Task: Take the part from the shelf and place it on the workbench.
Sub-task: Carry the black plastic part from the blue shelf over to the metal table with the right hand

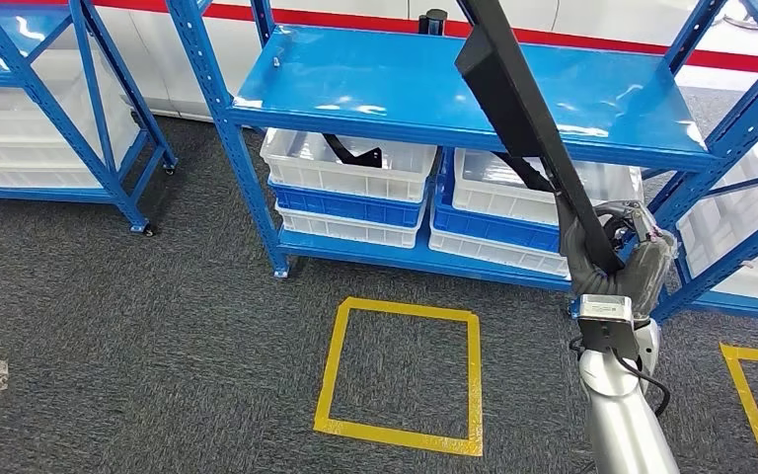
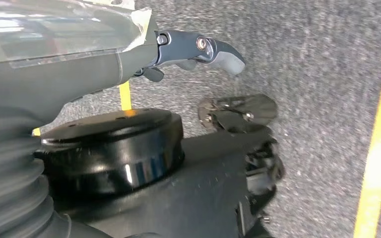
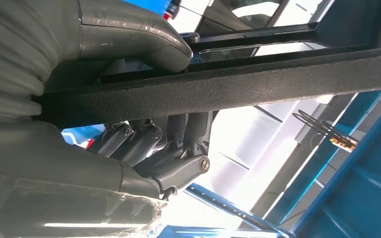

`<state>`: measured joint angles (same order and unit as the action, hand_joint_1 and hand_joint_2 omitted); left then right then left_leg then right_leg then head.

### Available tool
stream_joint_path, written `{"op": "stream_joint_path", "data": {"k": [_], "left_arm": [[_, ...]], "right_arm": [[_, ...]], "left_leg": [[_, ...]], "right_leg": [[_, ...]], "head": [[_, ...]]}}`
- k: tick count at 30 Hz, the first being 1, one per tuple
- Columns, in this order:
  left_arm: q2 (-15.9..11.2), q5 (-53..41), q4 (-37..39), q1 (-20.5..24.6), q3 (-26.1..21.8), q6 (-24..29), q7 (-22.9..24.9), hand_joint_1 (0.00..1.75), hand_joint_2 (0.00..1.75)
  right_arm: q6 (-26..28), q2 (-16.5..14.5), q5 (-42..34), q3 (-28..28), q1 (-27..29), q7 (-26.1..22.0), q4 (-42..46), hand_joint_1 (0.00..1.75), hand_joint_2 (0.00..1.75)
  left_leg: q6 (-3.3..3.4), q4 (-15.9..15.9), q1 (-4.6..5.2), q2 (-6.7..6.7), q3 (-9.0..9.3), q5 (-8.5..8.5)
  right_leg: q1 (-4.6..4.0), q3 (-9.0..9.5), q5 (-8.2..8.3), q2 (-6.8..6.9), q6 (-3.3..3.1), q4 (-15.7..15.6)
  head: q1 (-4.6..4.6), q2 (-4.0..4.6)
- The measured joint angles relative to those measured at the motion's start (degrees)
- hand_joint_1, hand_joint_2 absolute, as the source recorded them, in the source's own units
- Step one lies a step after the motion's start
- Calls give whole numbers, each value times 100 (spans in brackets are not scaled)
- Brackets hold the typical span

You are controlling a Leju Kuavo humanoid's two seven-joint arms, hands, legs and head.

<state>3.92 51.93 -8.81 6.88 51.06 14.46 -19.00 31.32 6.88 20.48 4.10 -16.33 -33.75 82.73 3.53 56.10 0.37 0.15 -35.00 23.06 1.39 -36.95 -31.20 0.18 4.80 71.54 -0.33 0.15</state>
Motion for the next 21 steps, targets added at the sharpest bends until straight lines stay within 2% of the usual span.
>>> {"op": "stream_joint_path", "data": {"k": [1, 2, 3, 4, 5, 7, 8, 9, 10, 11, 12, 13, 14, 15, 16, 18, 19, 21], "left_arm": [[1, 5, 0, -2, 0, 4, -4, 0, 175], [1, 13, 0, -3, 0, 13, -8, 0, 175], [0, 19, 0, -5, 0, 22, -14, 0, 175], [-1, 25, 0, -8, 0, 30, -21, 0, 175], [-1, 32, 0, -15, 0, 36, -28, 0, 175], [0, 38, 1, -34, 0, 36, -39, 0, 175], [1, 40, 2, -47, 0, 37, -42, 0, 175], [3, 40, 2, -59, 0, 37, -44, 0, 175], [5, 40, 2, -68, 0, 38, -44, 0, 175], [8, 39, 2, -75, 0, 38, -44, 0, 175], [10, 38, 2, -78, 0, 38, -43, 0, 175], [11, 36, 2, -79, 0, 38, -43, 0, 175], [11, 34, 2, -80, 0, 38, -43, 0, 175], [12, 33, 2, -80, 0, 38, -43, 0, 175], [13, 33, 2, -77, 0, 38, -43, 0, 175], [13, 32, 1, -57, 0, 38, -43, 0, 175], [15, 31, 0, -46, 0, 38, -43, 0, 175], [20, 26, 0, -39, 0, 38, -36, 0, 175]], "right_arm": [[0, -1, 0, 1, -7, 3, -9, 175, 175], [0, -3, 1, 4, -22, 6, -15, 175, 175], [0, -7, 1, 7, -36, 9, -20, 175, 175], [0, -10, 1, 9, -49, 14, -25, 175, 175], [0, -14, 1, 11, -59, 20, -29, 175, 175], [0, -22, 0, 12, -69, 31, -42, 175, 175], [0, -30, 3, 12, -77, 36, -48, 175, 175], [3, -36, 9, 11, -83, 44, -52, 175, 175], [8, -42, 18, 10, -88, 54, -55, 175, 175], [15, -45, 27, 9, -86, 66, -55, 175, 175], [23, -46, 33, 8, -81, 74, -55, 175, 175], [28, -48, 36, 8, -73, 79, -55, 175, 175], [32, -48, 37, 8, -66, 81, -55, 175, 175], [34, -48, 38, 7, -60, 81, -55, 175, 175], [35, -48, 40, 7, -56, 81, -55, 175, 175], [38, -48, 45, 4, -60, 81, -51, 175, 175], [41, -46, 49, 3, -69, 81, -50, 175, 175], [52, -47, 68, 2, -79, 87, -48, 175, 175]], "left_leg": [[-28, 38, -7, -1, -81, -44], [-61, 85, -7, -3, -160, -79], [-97, 125, 0, -5, -216, -115], [-126, 154, 12, -7, -249, -149], [-154, 167, 19, -9, -272, -187], [-203, 186, 9, -17, -307, -215], [-232, 268, -5, -21, -358, -104], [-264, 452, -20, -26, -436, 104], [-298, 758, -39, -29, -540, 390], [-328, 1145, -51, -29, -646, 677], [-350, 1523, -63, -30, -728, 869], [-362, 1787, -73, -30, -751, 945], [-365, 1854, -82, -30, -678, 903], [-357, 1702, -89, -30, -496, 786], [-342, 1357, -94, -31, -214, 654], [-299, 559, -83, -42, 349, 571], [-273, 307, -68, -50, 505, 585], [-209, 170, -17, -61, 536, 584]], "right_leg": [[19, 281, 115, 1, 67, -367], [22, 588, 144, -2, 93, -807], [14, 812, 137, -9, 77, -1153], [0, 924, 90, -17, 38, -1353], [-23, 951, 53, -26, -13, -1431], [-4, 868, 105, -27, -117, -1408], [14, 829, 154, -21, -196, -1405], [32, 779, 211, -16, -273, -1408], [38, 720, 275, -13, -340, -1406], [28, 650, 333, -12, -379, -1402], [18, 582, 387, -11, -387, -1398], [10, 516, 436, -10, -382, -1394], [4, 456, 482, -10, -372, -1389], [2, 402, 522, -11, -354, -1383], [2, 360, 558, -13, -337, -1376], [-9, 298, 622, -16, -280, -1364], [-14, 279, 657, -14, -245, -1362], [-6, 244, 734, -8, -151, -1372]], "head": [[1, 0], [6, 0], [2, 0], [-2, 0], [-8, 0], [-16, 0], [-21, 0], [-30, 0], [-38, 0], [-47, 0], [-51, 0], [-50, 0], [-51, 0], [-51, 0], [-53, 0], [-50, 0], [-45, 0], [-43, 0]]}}
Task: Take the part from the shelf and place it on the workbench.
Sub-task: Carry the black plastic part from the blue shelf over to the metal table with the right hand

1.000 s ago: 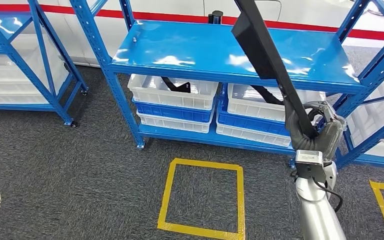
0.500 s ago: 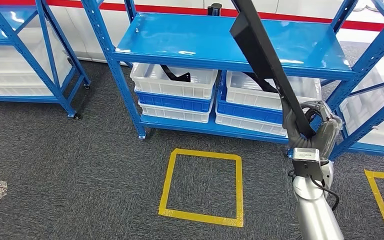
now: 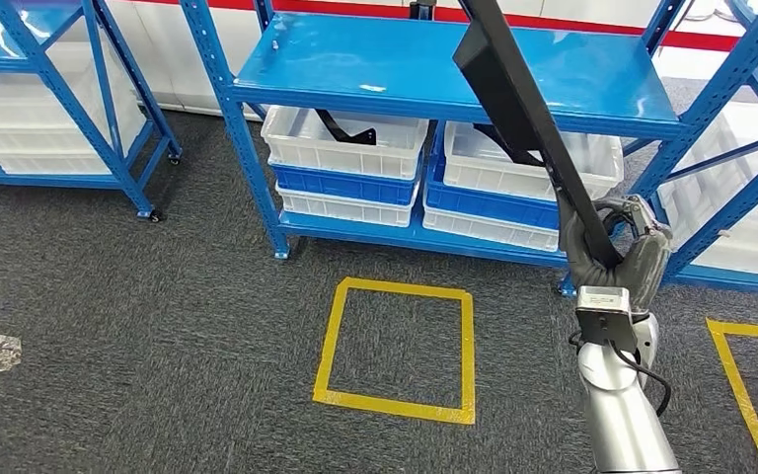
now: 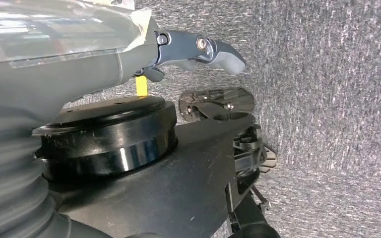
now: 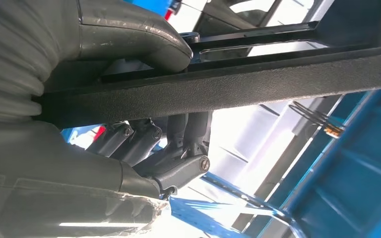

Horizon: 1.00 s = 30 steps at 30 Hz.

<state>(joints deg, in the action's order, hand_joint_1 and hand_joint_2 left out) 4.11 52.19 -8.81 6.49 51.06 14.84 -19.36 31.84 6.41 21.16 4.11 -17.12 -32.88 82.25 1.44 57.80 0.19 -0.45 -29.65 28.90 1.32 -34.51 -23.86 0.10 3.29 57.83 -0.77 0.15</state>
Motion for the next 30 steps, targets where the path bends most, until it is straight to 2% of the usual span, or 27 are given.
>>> {"op": "stream_joint_path", "data": {"k": [2, 3, 4, 6, 7, 8, 9, 10, 11, 12, 13, 14, 15, 16, 17, 18, 20, 21, 22, 23, 24, 25, 26, 27, 28, 29, 30], "left_arm": [[3, -8, 0, -10, 1, -1, 21, 0, 175], [4, -13, 0, -14, 2, -2, 34, 0, 175], [5, -16, 0, -17, 2, -2, 42, 0, 175], [8, -20, 0, -22, 3, -3, 49, 0, 175], [11, -20, 0, -26, 4, -4, 50, 0, 175], [14, -19, 0, -31, 4, -4, 50, 0, 175], [17, -19, 0, -35, 4, -4, 50, 0, 175], [20, -19, 0, -38, 4, -4, 50, 0, 175], [21, -19, 0, -38, 5, -4, 52, 0, 175], [21, -20, 0, -34, 5, -4, 56, 0, 175], [21, -22, 0, -31, 8, -4, 63, 0, 175], [20, -27, 0, -28, 11, -4, 70, 0, 175], [20, -32, 0, -27, 16, -4, 78, 0, 175], [18, -37, 1, -30, 22, -4, 84, 0, 175], [16, -40, 1, -32, 27, -4, 87, 0, 175], [14, -40, 2, -35, 32, -4, 90, 0, 175], [10, -40, 2, -35, 46, -4, 94, 0, 175], [9, -38, 2, -34, 55, -4, 95, 0, 175], [9, -30, 2, -31, 62, -3, 95, 0, 175], [8, -17, 2, -30, 67, -3, 95, 0, 175], [8, -5, 2, -28, 68, -2, 91, 0, 175], [8, 7, 2, -26, 69, -2, 85, 0, 175], [7, 15, 2, -22, 69, -1, 77, 0, 175], [7, 19, 2, -15, 70, 1, 66, 0, 175], [7, 24, 2, -7, 70, 4, 55, 0, 175], [8, 29, 2, 0, 70, 7, 43, 0, 175], [8, 33, 2, -1, 70, 10, 35, 0, 175]], "right_arm": [[14, -3, 38, -4, 28, 23, 2, 175, 175], [20, -1, 60, -10, 51, 40, 5, 175, 175], [24, 6, 76, -17, 74, 55, 9, 175, 175], [30, 20, 92, -28, 121, 73, 17, 175, 175], [32, 26, 93, -32, 146, 76, 19, 175, 175], [34, 31, 92, -38, 173, 80, 19, 175, 175], [37, 33, 92, -42, 198, 84, 19, 175, 175], [39, 33, 93, -45, 215, 86, 19, 175, 175], [41, 33, 98, -46, 225, 88, 25, 175, 175], [44, 31, 105, -45, 230, 88, 39, 175, 175], [50, 30, 113, -45, 244, 88, 59, 175, 175], [58, 28, 122, -45, 260, 88, 84, 175, 175], [67, 26, 129, -46, 279, 89, 105, 175, 175], [76, 21, 135, -48, 299, 91, 118, 175, 175], [81, 12, 144, -48, 307, 95, 128, 175, 175], [84, 1, 151, -49, 315, 100, 140, 175, 175], [86, -17, 167, -50, 322, 116, 175, 175, 175], [86, -25, 173, -50, 324, 124, 191, 175, 175], [84, -31, 178, -51, 326, 132, 202, 175, 175], [80, -39, 183, -52, 328, 138, 207, 175, 175], [75, -48, 185, -52, 329, 144, 208, 175, 175], [67, -55, 188, -53, 329, 151, 209, 175, 175], [59, -63, 191, -53, 325, 157, 209, 175, 175], [50, -69, 195, -54, 319, 161, 214, 175, 175], [41, -74, 199, -54, 306, 167, 217, 175, 175], [32, -80, 205, -55, 289, 171, 221, 175, 175], [23, -88, 212, -55, 273, 176, 225, 175, 175]], "left_leg": [[97, -34, 18, 18, -69, -98], [152, -54, 15, 29, -120, -162], [196, -67, 11, 39, -179, -227], [245, -66, 23, 47, -330, -342], [252, -63, 32, 49, -405, -397], [251, -60, 39, 52, -482, -454], [245, -55, 43, 53, -557, -510], [232, -47, 44, 53, -626, -561], [212, -31, 45, 53, -685, -607], [187, -10, 53, 53, -738, -649], [159, 6, 63, 51, -769, -689], [134, 20, 73, 49, -788, -725], [109, 24, 79, 47, -800, -762], [86, 27, 75, 43, -805, -790], [57, 63, 63, 38, -827, -748], [22, 160, 50, 34, -866, -619], [-54, 696, 12, 28, -1033, -91], [-86, 1081, -7, 28, -1135, 175], [-111, 1437, -26, 28, -1211, 346], [-128, 1657, -43, 29, -1217, 392], [-137, 1667, -60, 29, -1123, 320], [-139, 1475, -75, 29, -932, 189], [-134, 1094, -90, 28, -643, 63], [-125, 675, -94, 23, -346, 6], [-107, 336, -86, 14, -127, -11], [-86, 110, -69, 7, 3, 5], [-61, 40, -43, 1, 21, 24]], "right_leg": [[15, -65, -2, 0, 61, 29], [13, -146, -123, -1, 48, 157], [9, -252, -319, -3, 7, 390], [-2, -499, -791, -6, -66, 1129], [-5, -563, -920, -7, -57, 1449], [-9, -551, -949, -7, -18, 1628], [-10, -435, -880, -7, 38, 1591], [-9, -216, -764, -6, 91, 1342], [-8, 82, -673, -3, 123, 946], [-22, 384, -644, -5, 118, 511], [-37, 593, -646, -9, 90, 186], [-52, 707, -672, -16, 51, -9], [-70, 724, -680, -25, 8, -71], [-46, 683, -648, -28, -38, -59], [-26, 655, -615, -24, -86, -58], [-6, 621, -570, -18, -150, -58], [8, 538, -464, -3, -248, -60], [4, 479, -410, -1, -272, -56], [1, 417, -355, 0, -274, -49], [-2, 349, -306, -2, -260, -40], [1, 290, -266, -3, -243, -30], [5, 241, -234, -4, -222, -19], [10, 204, -209, -4, -195, -5], [6, 172, -185, -4, -166, 7], [1, 148, -159, -2, -127, 17], [-5, 127, -130, 1, -83, 23], [-5, 107, -96, 4, -33, 21]], "head": [[-9, 0], [4, 0], [14, 0], [39, 0], [39, 0], [39, 0], [40, 0], [39, 0], [41, 0], [40, 0], [32, 0], [25, 0], [17, 0], [7, 0], [6, 0], [-3, 0], [-17, 0], [-25, 0], [-27, 0], [-27, 0], [-29, 0], [-29, 0], [-30, 0], [-29, 0], [-24, 0], [-22, 0], [-21, 0]]}}
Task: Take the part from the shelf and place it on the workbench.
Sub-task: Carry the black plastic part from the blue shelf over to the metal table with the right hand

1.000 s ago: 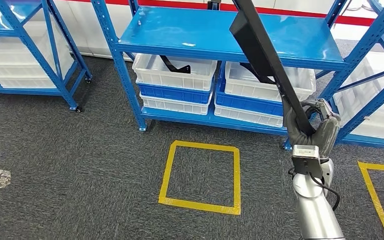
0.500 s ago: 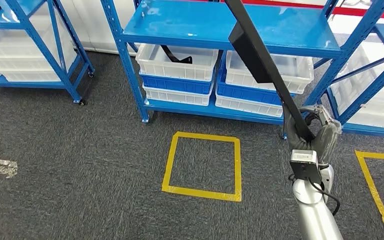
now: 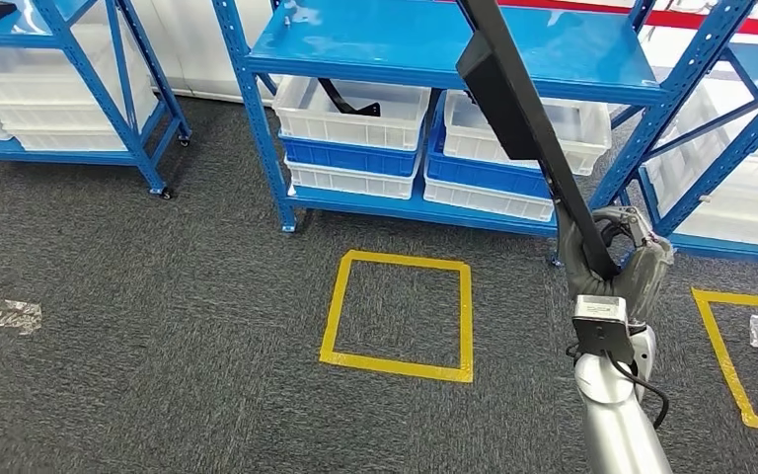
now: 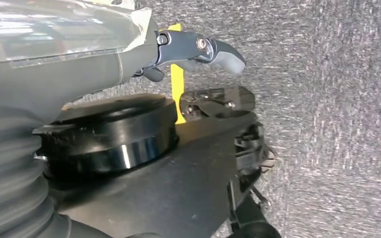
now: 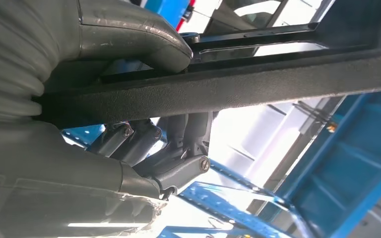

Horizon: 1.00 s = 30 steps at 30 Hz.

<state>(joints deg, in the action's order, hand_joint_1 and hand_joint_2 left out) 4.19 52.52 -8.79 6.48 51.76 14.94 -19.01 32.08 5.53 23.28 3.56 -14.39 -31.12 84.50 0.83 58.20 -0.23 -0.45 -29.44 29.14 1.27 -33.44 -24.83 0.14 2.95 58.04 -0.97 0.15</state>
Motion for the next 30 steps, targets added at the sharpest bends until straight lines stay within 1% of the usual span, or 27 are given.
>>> {"op": "stream_joint_path", "data": {"k": [2, 3, 4, 5, 7, 8, 9, 10, 11, 12, 13, 14, 15, 16, 17, 18, 19, 20, 22, 23, 24, 25, 26, 27, 28, 29, 30], "left_arm": [[-1, 13, 0, -14, 0, 3, -8, 0, 175], [-1, 15, 0, -18, 0, 3, -8, 0, 175], [-2, 17, 0, -16, -1, 4, -9, 0, 175], [-3, 17, 0, -13, -1, 4, -10, 0, 175], [-3, 17, 0, -14, -1, 5, -11, 0, 175], [-2, 17, 0, -16, 0, 4, -11, 0, 175], [-2, 17, 0, -18, 1, 4, -11, 0, 175], [-2, 17, 0, -19, 2, 2, -11, 0, 175], [-2, 16, 0, -19, 3, 0, -11, 0, 175], [-2, 16, 0, -18, 4, -3, -11, 0, 175], [-2, 15, 0, -17, 6, -5, -11, 0, 175], [-2, 15, 0, -16, 7, -7, -11, 0, 175], [-2, 15, 0, -15, 9, -8, -11, 0, 175], [-1, 15, 0, -17, 10, -8, -10, 0, 175], [-3, 15, 1, -19, 10, -8, -10, 0, 175], [-5, 15, 1, -23, 11, -8, -9, 0, 175], [-8, 15, 2, -27, 12, -8, -9, 0, 175], [-10, 15, 2, -30, 13, -8, -9, 0, 175], [-11, 16, 2, -34, 13, -8, -10, 0, 175], [-12, 16, 2, -35, 13, -8, -15, 0, 175], [-13, 19, 2, -35, 13, -8, -24, 0, 175], [-13, 22, 2, -35, 13, -7, -36, 0, 175], [-13, 24, 2, -33, 13, -7, -49, 0, 175], [-11, 27, 1, -28, 13, -4, -65, 0, 175], [-10, 35, 0, -22, 13, -2, -84, 0, 175], [-9, 56, -1, -15, 13, 1, -107, 0, 175], [-8, 86, -2, -13, 11, 3, -134, 0, 175]], "right_arm": [[-13, -19, 17, 2, -19, 4, -1, 175, 175], [-17, -25, 23, 3, -20, 4, -1, 175, 175], [-21, -27, 28, 4, -22, 5, -2, 175, 175], [-23, -27, 28, 3, -26, 6, -2, 175, 175], [-25, -27, 28, 2, -34, 8, -3, 175, 175], [-25, -27, 28, 2, -33, 8, -5, 175, 175], [-25, -27, 29, 2, -33, 9, -9, 175, 175], [-25, -26, 31, 2, -35, 9, -13, 175, 175], [-25, -26, 33, 2, -41, 10, -16, 175, 175], [-25, -25, 36, 3, -56, 10, -18, 175, 175], [-25, -23, 38, 4, -72, 10, -19, 175, 175], [-25, -22, 39, 4, -88, 10, -19, 175, 175], [-25, -20, 39, 4, -102, 10, -20, 175, 175], [-25, -17, 38, 4, -109, 10, -22, 175, 175], [-25, -16, 35, 3, -114, 10, -27, 175, 175], [-26, -19, 34, 3, -122, 10, -33, 175, 175], [-27, -23, 34, 3, -129, 10, -39, 175, 175], [-30, -27, 34, 4, -137, 11, -46, 175, 175], [-36, -30, 33, 3, -149, 12, -61, 175, 175], [-41, -29, 31, 3, -151, 12, -75, 175, 175], [-50, -29, 27, 2, -153, 13, -93, 175, 175], [-59, -28, 20, 2, -155, 14, -114, 175, 175], [-67, -26, 10, 2, -157, 15, -132, 175, 175], [-76, -24, -1, 2, -163, 16, -148, 175, 175], [-84, -19, -18, 2, -174, 15, -159, 175, 175], [-98, -12, -34, 3, -192, 13, -172, 175, 175], [-117, -6, -50, 8, -216, 10, -190, 175, 175]], "left_leg": [[93, -36, 27, 15, -65, -72], [152, -59, 31, 24, -104, -128], [212, -84, 28, 36, -157, -194], [256, -98, 27, 45, -218, -258], [301, -97, 54, 51, -368, -370], [308, -95, 69, 54, -438, -421], [310, -92, 81, 57, -504, -471], [306, -88, 89, 57, -563, -519], [295, -84, 94, 57, -615, -566], [277, -77, 101, 56, -662, -610], [253, -71, 110, 56, -697, -653], [224, -67, 118, 56, -720, -697], [194, -68, 123, 57, -733, -737], [163, -75, 123, 58, -738, -778], [132, -73, 114, 55, -752, -797], [97, -28, 104, 47, -786, -736], [61, 104, 90, 39, -846, -579], [26, 352, 69, 32, -939, -334], [-41, 1108, 25, 27, -1162, 195], [-71, 1436, 1, 28, -1230, 325], [-97, 1597, -26, 28, -1213, 332], [-117, 1537, -54, 29, -1089, 240], [-132, 1264, -81, 30, -858, 98], [-145, 853, -107, 29, -561, -6], [-151, 456, -113, 21, -290, -52], [-145, 158, -109, 12, -108, -52], [-124, -8, -92, 4, -27, -23]], "right_leg": [[18, -49, 48, 1, 94, 6], [20, -108, -4, 1, 108, 63], [16, -197, -136, 0, 91, 221], [13, -319, -343, -1, 51, 499], [-2, -557, -756, -6, -3, 1252], [-4, -605, -851, -7, 11, 1526], [-5, -559, -845, -7, 47, 1612], [-6, -405, -756, -6, 92, 1473], [-9, -149, -637, -5, 128, 1131], [-16, 154, -567, -4, 131, 679], [-38, 419, -535, -5, 109, 276], [-60, 584, -536, -7, 70, -16], [-84, 647, -559, -10, 25, -153], [-102, 635, -540, -14, -15, -175], [-69, 593, -503, -12, -64, -180], [-46, 572, -457, -9, -118, -185], [-18, 539, -401, -3, -181, -194], [8, 495, -340, 3, -229, -199], [-2, 379, -232, 9, -267, -191], [-4, 315, -184, 10, -257, -185], [-3, 252, -141, 10, -240, -177], [3, 197, -106, 10, -217, -166], [12, 151, -80, 9, -195, -150], [17, 113, -60, 9, -171, -127], [14, 74, -44, 8, -143, -100], [6, 39, -23, 10, -109, -78], [-3, 6, 5, 12, -66, -65]], "head": [[-2, 0], [3, 0], [18, 0], [35, 0], [63, 0], [65, 0], [65, 0], [65, 0], [65, 0], [66, 0], [61, 0], [57, 0], [54, 0], [48, 0], [48, 0], [43, 0], [28, 0], [17, 0], [-4, 0], [-4, 0], [-4, 0], [-5, 0], [-5, 0], [-7, 0], [-9, 0], [-5, 0], [-6, 0]]}}
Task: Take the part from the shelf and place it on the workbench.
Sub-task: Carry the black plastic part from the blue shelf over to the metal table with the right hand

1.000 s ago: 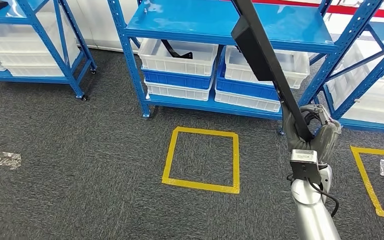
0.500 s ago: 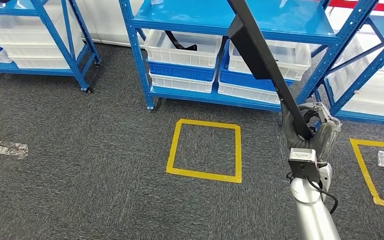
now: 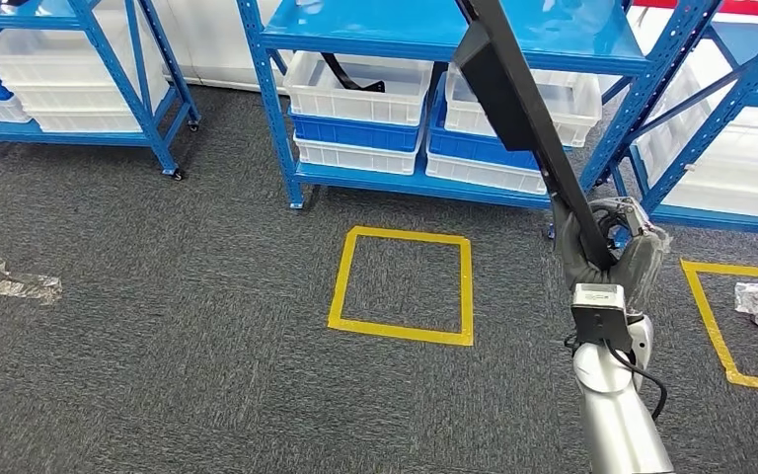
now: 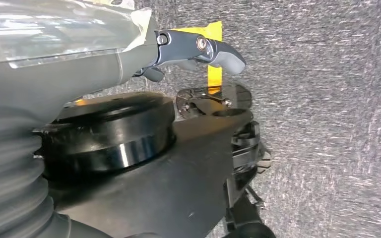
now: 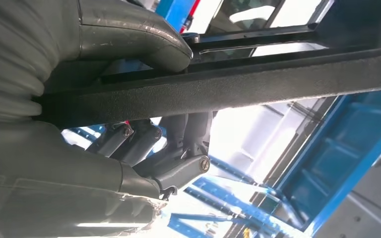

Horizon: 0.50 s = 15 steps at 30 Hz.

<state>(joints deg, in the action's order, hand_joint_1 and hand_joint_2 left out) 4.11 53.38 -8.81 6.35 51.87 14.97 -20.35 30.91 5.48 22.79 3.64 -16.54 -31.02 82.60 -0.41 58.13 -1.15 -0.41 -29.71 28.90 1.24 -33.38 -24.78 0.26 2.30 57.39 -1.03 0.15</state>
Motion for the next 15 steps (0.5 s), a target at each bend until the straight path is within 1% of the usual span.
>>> {"op": "stream_joint_path", "data": {"k": [1, 2, 3, 4, 5, 6, 7, 8, 9, 10, 11, 12, 13, 14, 15], "left_arm": [[-1, 34, 0, -4, -2, 1, -24, 0, 175], [-1, 64, 0, -11, -4, 1, -43, 0, 175], [-2, 89, 0, -20, -6, 1, -61, 0, 175], [-4, 106, 0, -23, -9, 1, -77, 0, 175], [-5, 118, 0, -24, -11, 1, -92, 0, 175], [-6, 127, 0, -23, -13, 1, -105, 0, 175], [-7, 129, 0, -25, -14, 1, -113, 0, 175], [-7, 128, 0, -28, -14, -1, -118, 0, 175], [-8, 127, 0, -31, -14, -3, -121, 0, 175], [-8, 126, 0, -33, -14, -4, -122, 0, 175], [-8, 126, 0, -34, -14, -6, -122, 0, 175], [-8, 126, 0, -33, -14, -8, -122, 0, 175], [-8, 125, 0, -29, -14, -9, -123, 0, 175], [-7, 125, 0, -26, -14, -10, -123, 0, 175], [-7, 124, 0, -25, -14, -10, -124, 0, 175]], "right_arm": [[-25, 4, -12, 11, -27, -4, -27, 175, 175], [-52, 4, -14, 28, -57, -10, -66, 175, 175], [-79, 2, -4, 49, -91, -17, -119, 175, 175], [-103, -1, 17, 75, -132, -23, -182, 175, 175], [-119, -3, 50, 107, -180, -27, -254, 175, 175], [-130, -4, 87, 142, -230, -28, -328, 175, 175], [-132, -5, 122, 178, -270, -25, -397, 175, 175], [-132, -7, 152, 210, -293, -20, -459, 175, 175], [-131, -9, 175, 235, -301, -12, -514, 175, 175], [-130, -11, 190, 256, -302, -6, -561, 175, 175], [-130, -11, 199, 274, -306, 0, -596, 175, 175], [-128, -11, 205, 292, -318, 3, -625, 175, 175], [-128, -13, 207, 310, -335, 3, -646, 175, 175], [-127, -13, 209, 323, -353, 3, -662, 175, 175], [-127, -14, 210, 333, -365, 3, -678, 175, 175]], "left_leg": [[38, -45, 28, -6, -7, 5], [96, -62, 41, -5, -40, -18], [162, -79, 52, 0, -65, -57], [229, -98, 54, 1, -94, -103], [283, -115, 54, 0, -129, -153], [318, -116, 58, -6, -178, -198], [336, -114, 64, -25, -232, -239], [339, -112, 70, -51, -282, -277], [338, -110, 74, -88, -326, -313], [329, -108, 76, -134, -359, -343], [315, -104, 76, -184, -382, -368], [295, -98, 75, -235, -399, -390], [270, -86, 86, -282, -421, -408], [239, -76, 95, -323, -447, -429], [204, -68, 102, -361, -476, -452]], "right_leg": [[-1, -28, 33, 0, 49, -2], [-3, -48, 64, 3, 98, -7], [11, -88, 59, 2, 127, 16], [19, -158, -14, 2, 127, 125], [23, -273, -155, 2, 105, 356], [31, -436, -355, 0, 70, 723], [25, -604, -561, -2, 45, 1157], [21, -732, -711, -4, 44, 1525], [17, -768, -783, -6, 62, 1719], [16, -679, -763, -11, 95, 1659], [18, -473, -669, -30, 133, 1359], [22, -187, -549, -102, 158, 891], [17, 73, -458, -184, 161, 463], [11, 254, -394, -249, 143, 152], [-1, 341, -370, -292, 113, -8]], "head": [[5, 0], [8, 0], [6, 0], [17, 0], [27, 0], [38, 0], [52, 0], [53, 0], [54, 0], [55, 0], [55, 0], [57, 0], [56, 0], [54, 0], [51, 0]]}}
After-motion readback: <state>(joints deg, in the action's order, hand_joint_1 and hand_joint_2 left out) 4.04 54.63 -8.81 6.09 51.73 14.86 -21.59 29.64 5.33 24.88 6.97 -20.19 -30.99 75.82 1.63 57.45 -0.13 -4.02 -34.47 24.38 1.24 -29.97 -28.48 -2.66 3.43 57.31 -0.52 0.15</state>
